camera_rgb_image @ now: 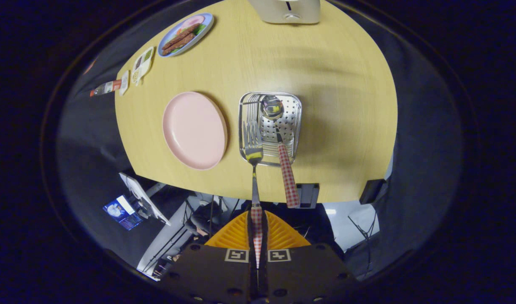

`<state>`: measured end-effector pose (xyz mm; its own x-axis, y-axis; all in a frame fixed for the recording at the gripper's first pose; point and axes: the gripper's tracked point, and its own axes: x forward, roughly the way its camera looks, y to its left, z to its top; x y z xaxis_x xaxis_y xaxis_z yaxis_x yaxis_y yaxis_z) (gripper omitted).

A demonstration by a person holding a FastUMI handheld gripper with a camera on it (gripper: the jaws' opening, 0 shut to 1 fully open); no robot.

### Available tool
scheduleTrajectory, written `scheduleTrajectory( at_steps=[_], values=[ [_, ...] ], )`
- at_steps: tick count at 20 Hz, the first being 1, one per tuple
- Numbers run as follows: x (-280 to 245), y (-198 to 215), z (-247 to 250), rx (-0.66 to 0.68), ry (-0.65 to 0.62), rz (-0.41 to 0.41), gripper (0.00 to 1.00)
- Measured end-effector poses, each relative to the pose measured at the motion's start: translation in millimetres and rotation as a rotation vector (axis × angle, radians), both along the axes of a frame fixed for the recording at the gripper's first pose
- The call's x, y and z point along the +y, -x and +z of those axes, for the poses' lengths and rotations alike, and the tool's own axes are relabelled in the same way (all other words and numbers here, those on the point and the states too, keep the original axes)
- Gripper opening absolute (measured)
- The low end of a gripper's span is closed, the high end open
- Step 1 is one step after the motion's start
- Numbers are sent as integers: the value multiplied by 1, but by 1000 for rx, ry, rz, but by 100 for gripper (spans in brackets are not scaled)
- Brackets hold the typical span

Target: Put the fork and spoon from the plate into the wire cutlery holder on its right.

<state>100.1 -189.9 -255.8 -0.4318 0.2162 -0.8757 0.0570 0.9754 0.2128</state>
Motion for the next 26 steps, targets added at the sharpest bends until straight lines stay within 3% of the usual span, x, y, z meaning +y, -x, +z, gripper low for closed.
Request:
scheduleTrajectory(
  at_steps=[10,19,26],
  values=[
    [-10,-18,-15,117,103,12,3],
    [-8,-22,-16,121,126,19,6],
    [-7,-22,-10,36,126,-5,11]
  ],
)
